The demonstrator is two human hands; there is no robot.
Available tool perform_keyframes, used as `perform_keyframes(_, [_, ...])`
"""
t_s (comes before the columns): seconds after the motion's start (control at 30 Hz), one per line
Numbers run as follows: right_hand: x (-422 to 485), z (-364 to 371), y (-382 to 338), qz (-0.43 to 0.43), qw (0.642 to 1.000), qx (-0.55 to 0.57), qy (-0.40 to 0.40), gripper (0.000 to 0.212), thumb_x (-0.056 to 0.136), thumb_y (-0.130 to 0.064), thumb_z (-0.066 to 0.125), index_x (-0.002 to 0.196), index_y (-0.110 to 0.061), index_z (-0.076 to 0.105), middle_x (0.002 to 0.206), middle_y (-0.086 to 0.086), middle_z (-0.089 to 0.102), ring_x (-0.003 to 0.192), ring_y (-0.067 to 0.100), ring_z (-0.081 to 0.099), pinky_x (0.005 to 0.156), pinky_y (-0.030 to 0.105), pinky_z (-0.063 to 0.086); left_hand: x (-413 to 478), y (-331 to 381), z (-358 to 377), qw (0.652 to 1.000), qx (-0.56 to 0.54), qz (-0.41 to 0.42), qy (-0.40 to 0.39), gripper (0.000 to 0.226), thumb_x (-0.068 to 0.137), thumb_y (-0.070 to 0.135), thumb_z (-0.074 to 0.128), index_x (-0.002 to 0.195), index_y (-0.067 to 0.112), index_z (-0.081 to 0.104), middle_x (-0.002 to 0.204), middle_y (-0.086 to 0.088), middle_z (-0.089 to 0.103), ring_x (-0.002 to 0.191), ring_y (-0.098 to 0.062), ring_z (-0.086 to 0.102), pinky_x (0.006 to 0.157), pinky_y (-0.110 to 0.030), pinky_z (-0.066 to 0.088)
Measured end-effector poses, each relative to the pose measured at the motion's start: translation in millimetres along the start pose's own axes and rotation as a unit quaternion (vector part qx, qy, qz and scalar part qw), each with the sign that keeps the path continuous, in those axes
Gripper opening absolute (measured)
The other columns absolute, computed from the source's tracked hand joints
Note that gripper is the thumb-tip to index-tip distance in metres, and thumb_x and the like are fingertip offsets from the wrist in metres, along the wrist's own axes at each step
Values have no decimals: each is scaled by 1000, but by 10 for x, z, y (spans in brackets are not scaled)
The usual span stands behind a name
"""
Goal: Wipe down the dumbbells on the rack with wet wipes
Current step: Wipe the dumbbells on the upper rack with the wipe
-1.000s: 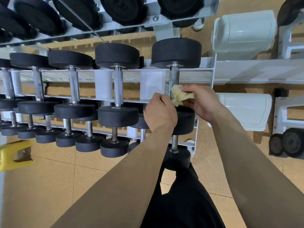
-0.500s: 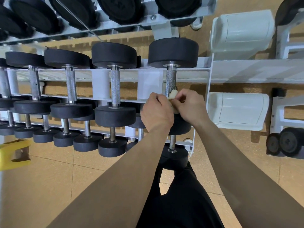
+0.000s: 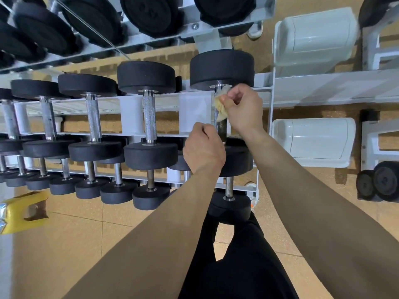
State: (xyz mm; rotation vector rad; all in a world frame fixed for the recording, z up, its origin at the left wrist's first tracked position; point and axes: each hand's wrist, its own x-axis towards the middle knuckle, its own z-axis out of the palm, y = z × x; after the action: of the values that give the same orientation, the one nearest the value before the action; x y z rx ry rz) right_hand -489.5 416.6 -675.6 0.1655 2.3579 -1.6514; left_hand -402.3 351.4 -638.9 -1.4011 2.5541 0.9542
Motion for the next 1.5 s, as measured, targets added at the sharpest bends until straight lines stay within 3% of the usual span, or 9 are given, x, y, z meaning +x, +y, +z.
perform_keyframes(0.33, [-305,-273,281,28,953,-133,-269,20,87,-22,80,73,-22,65,75,-13,65,69,-1,56,62,18,40,6,7,-10,1000,9,-3,3,28,99,31,34,92,20,58,89,-6,67,84,-34,61,84,-48,53])
perform_keyframes(0.57, [-38,-35,51,39,998,37,-32,16,95,-24,69,87,-19,57,84,-8,59,78,7,57,68,15,43,0,18,-16,1000,10,-8,-4,29,101,31,33,91,18,57,86,-5,65,82,-33,60,83,-46,53])
perform_keyframes(0.7, [-154,23,107,43,996,24,-74,16,91,-23,74,85,-19,59,79,-8,60,71,3,54,66,13,41,16,6,3,1000,9,-6,-6,32,101,33,32,91,18,58,89,-8,68,83,-36,62,83,-48,54])
perform_keyframes(0.93, [-309,-223,171,77,954,-116,-265,22,81,-19,84,70,-23,66,75,-13,65,69,0,57,65,16,41,7,15,5,1000,14,-6,7,31,102,31,33,92,17,59,87,-7,66,81,-34,61,83,-47,53])
perform_keyframes(1.03, [-180,-174,76,71,983,-9,-167,26,87,-18,79,69,-27,63,73,-16,65,67,-6,58,62,9,41,6,3,6,1000,15,-8,6,31,100,30,32,91,18,58,86,-7,67,80,-34,62,82,-47,54])
perform_keyframes(1.13, [4,-50,28,72,996,59,-15,19,93,-20,71,80,-24,58,88,-5,67,78,7,61,68,16,47,-5,11,14,1000,14,-7,5,32,99,31,31,93,19,61,85,-4,69,79,-31,63,82,-46,55])
perform_keyframes(1.2, [38,20,16,71,996,55,3,11,95,-19,67,89,-19,59,87,-6,62,78,8,58,69,12,45,-6,16,19,1000,12,-8,7,32,99,30,32,93,19,61,86,-4,69,79,-29,63,82,-45,55])
perform_keyframes(1.3, [-47,1,55,61,996,49,-53,12,93,-21,71,90,-15,61,81,-8,58,71,1,51,61,4,38,-2,6,33,1000,12,-8,11,32,100,29,33,94,18,61,85,-4,68,77,-28,62,81,-45,55])
perform_keyframes(1.5, [-173,-256,127,70,956,-90,-270,24,85,-17,81,67,-19,65,72,-9,63,67,3,56,62,18,41,-3,21,20,1000,18,-5,13,32,101,28,32,92,15,60,82,-4,63,78,-32,58,80,-45,53])
